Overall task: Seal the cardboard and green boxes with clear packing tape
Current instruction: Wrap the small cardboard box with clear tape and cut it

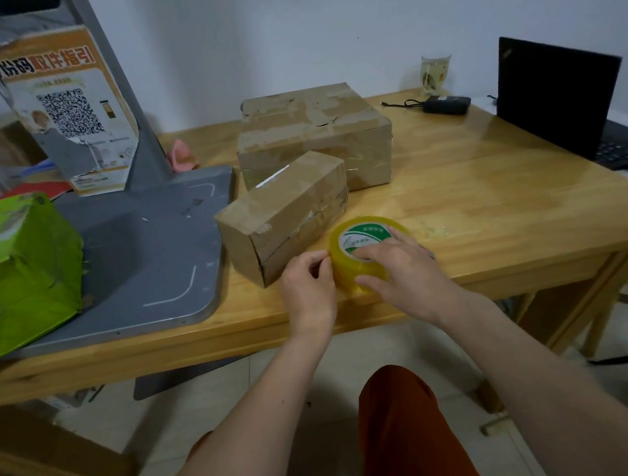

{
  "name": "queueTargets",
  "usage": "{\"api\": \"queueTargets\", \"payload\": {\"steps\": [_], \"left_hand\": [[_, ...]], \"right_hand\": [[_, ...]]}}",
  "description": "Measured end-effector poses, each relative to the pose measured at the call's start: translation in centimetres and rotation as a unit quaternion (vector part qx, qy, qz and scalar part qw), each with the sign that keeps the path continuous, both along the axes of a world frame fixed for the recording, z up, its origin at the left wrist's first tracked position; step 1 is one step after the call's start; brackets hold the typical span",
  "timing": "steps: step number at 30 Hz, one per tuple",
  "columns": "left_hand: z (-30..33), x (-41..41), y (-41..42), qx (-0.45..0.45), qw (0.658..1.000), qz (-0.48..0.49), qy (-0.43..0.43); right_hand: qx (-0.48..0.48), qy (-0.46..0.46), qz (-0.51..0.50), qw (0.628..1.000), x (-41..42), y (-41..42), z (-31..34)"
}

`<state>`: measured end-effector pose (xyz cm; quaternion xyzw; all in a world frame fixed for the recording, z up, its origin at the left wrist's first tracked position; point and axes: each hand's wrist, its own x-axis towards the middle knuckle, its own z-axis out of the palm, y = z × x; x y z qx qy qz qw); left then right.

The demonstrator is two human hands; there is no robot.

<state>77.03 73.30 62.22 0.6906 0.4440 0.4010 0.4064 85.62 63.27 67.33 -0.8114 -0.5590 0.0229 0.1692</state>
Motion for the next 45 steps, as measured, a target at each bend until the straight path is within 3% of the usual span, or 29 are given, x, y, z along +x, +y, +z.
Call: {"api": "queueTargets", "payload": {"steps": [11, 18, 24, 28, 37, 42, 45], "left_hand": [[0.6, -1.9, -1.0, 0.081, 0.996, 0.005, -0.046], [1.6, -2.4, -1.4, 0.214, 0.977, 0.019, 0.015], [2.5, -3.0, -1.6, 0.195, 0.980, -0.007, 0.027], [2.9, -3.4, -1.8, 0.204, 0.978, -0.031, -0.013], [3.9, -4.1, -2.2, 0.293, 0.956, -0.031, -0.002], [5.4, -4.7, -2.0, 0.128, 0.989, -0.074, -0.030], [6.5, -5.0, -1.6, 0.097, 0.990, -0.105, -0.008]], "right_hand": [[0.023, 0.042, 0.000, 0.999, -0.8, -0.5, 0.6], [0.057, 0.099, -0.007, 0.993, -1.8, -0.3, 0.9], [0.078, 0.147, -0.012, 0.986, -1.7, -0.2, 0.9], [0.106, 0.152, -0.018, 0.982, -1.7, -0.3, 1.1], [0.136, 0.178, -0.045, 0.974, -1.4, -0.6, 1.5], [0.126, 0.216, -0.034, 0.968, -1.2, -0.6, 1.8], [0.128, 0.218, -0.029, 0.967, -1.8, -0.6, 2.0]]}}
